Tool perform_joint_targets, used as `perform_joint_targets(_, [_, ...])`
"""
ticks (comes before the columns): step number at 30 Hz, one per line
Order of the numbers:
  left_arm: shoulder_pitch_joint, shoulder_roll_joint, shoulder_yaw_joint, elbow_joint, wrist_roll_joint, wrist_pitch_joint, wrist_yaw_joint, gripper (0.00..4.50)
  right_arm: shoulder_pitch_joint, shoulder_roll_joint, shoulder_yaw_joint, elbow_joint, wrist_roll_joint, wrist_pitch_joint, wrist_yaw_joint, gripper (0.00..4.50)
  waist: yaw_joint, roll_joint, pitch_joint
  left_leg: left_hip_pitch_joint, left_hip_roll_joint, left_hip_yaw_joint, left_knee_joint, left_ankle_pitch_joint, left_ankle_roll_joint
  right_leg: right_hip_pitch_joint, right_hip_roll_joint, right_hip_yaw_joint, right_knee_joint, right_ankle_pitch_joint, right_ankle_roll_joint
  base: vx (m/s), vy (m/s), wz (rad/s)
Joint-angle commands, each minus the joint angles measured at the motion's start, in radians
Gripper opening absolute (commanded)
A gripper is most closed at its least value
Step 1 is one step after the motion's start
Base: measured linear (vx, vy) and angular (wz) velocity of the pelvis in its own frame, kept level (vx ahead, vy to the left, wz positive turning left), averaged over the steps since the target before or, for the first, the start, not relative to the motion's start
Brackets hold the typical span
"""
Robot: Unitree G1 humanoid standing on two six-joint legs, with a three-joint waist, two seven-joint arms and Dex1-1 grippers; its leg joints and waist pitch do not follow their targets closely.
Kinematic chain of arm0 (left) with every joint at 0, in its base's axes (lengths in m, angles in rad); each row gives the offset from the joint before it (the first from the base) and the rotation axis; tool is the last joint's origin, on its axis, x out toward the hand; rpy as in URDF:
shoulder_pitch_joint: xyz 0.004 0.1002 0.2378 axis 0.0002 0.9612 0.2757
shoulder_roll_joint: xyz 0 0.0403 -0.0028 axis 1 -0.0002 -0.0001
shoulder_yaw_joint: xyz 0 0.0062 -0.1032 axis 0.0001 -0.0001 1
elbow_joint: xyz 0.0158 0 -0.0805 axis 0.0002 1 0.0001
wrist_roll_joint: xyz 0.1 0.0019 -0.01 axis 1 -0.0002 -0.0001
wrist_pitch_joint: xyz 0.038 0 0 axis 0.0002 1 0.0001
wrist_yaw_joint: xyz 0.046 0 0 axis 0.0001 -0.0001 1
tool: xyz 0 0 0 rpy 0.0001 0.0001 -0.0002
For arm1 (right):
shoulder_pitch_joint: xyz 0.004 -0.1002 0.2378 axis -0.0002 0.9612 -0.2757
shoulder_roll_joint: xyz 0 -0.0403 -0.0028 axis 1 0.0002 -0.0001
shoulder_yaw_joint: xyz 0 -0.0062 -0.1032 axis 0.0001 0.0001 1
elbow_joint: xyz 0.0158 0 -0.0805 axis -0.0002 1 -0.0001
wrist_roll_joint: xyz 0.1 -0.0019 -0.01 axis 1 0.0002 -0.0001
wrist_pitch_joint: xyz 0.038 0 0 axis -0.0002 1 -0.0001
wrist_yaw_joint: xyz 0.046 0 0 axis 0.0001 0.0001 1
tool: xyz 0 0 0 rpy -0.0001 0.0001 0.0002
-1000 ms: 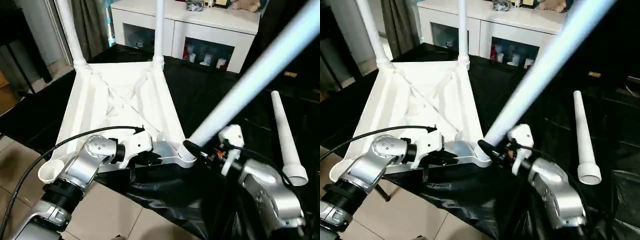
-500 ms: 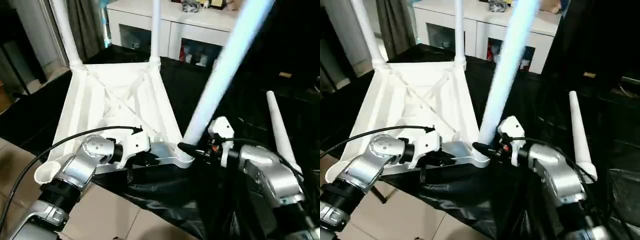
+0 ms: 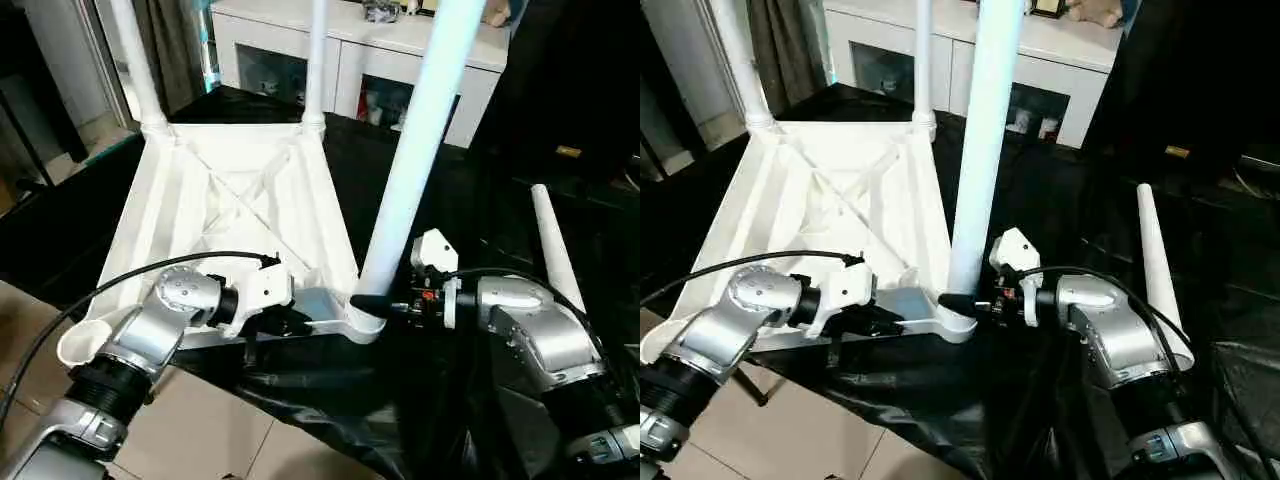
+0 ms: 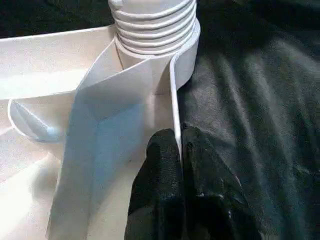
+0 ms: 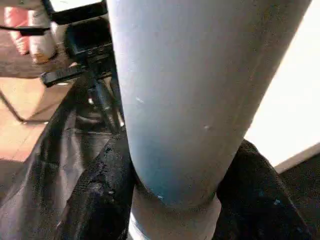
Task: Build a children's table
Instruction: Pick table leg
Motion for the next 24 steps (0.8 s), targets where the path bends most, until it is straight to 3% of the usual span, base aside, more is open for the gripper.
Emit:
perform_joint_targets(1, [-0.031, 0.003, -0.032, -0.05, 0.001, -0.032, -0.057, 0.0, 0.053, -0.026, 0.076, 0.069, -0.045, 0.037, 0.035, 1.89, -0.006, 0.011, -0.035, 0.014, 0.045, -0.016, -0.08, -0.204, 0.029, 0.03, -0.071, 0.04, -0.081, -0.11, -0.223, 0.0, 0.0, 0.0])
perform_joint_targets(6, [-0.048, -0.011, -0.025, -0.03, 0.018, -0.03, -0.027, 0.0, 0.046, 0.0, 0.047, 0.087, -0.052, 0.028, -0.022, 1.89, -0.008, 0.009, -0.032, 0.017, 0.048, -0.015, -0.085, -0.226, 0.019, 0.031, -0.072, 0.04, -0.085, -0.13, -0.227, 0.0, 0.0, 0.0])
perform_joint_targets(12, [-0.079, -0.056, 0.006, -0.007, 0.022, 0.033, 0.073, 0.0, 0.043, 0.069, -0.011, 0.128, -0.086, 0.022, -0.215, 1.89, -0.015, 0.006, -0.025, 0.018, 0.047, -0.022, -0.093, -0.308, -0.02, 0.023, -0.078, 0.042, -0.101, -0.323, -0.18, 0.0, 0.0, 0.0])
perform_joint_targets(19, [-0.114, -0.134, 0.037, -0.052, 0.013, 0.224, 0.179, 0.0, 0.06, 0.181, -0.041, 0.138, -0.114, 0.087, -0.449, 1.89, -0.035, 0.008, -0.025, 0.006, 0.044, -0.027, -0.097, -0.295, -0.032, 0.024, -0.077, 0.041, -0.102, -0.326, -0.167, 0.0, 0.0, 0.0])
perform_joint_targets(21, [-0.135, -0.166, 0.033, -0.044, 0.043, 0.267, 0.234, 0.0, 0.035, 0.224, -0.05, 0.193, -0.129, 0.094, -0.53, 1.89, -0.038, 0.008, -0.027, 0.012, 0.043, -0.026, -0.094, -0.295, -0.032, 0.021, -0.077, 0.043, -0.105, -0.316, -0.172, 0.0, 0.0, 0.0])
perform_joint_targets(22, [-0.159, -0.218, 0.035, -0.026, 0.077, 0.34, 0.33, 0.0, -0.003, 0.271, -0.064, 0.268, -0.151, 0.098, -0.638, 1.89, -0.041, 0.013, -0.029, 0.012, 0.043, -0.024, -0.092, -0.29, -0.035, 0.019, -0.076, 0.044, -0.1, -0.295, -0.18, 0.0, 0.0, 0.0])
perform_joint_targets(23, [-0.163, -0.23, 0.036, -0.024, 0.082, 0.355, 0.348, 0.0, -0.01, 0.28, -0.067, 0.28, -0.153, 0.1, -0.653, 1.89, -0.045, 0.012, -0.025, 0.013, 0.044, -0.023, -0.094, -0.294, -0.038, 0.016, -0.075, 0.044, -0.102, -0.295, -0.187, 0.0, 0.0, 0.0])
perform_joint_targets(24, [-0.173, -0.275, 0.036, -0.02, 0.094, 0.412, 0.41, 0.0, -0.036, 0.315, -0.083, 0.326, -0.154, 0.107, -0.719, 1.89, -0.046, 0.011, -0.027, 0.012, 0.04, -0.025, -0.092, -0.297, -0.039, 0.02, -0.076, 0.043, -0.105, -0.312, -0.186, 0.0, 0.0, 0.0])
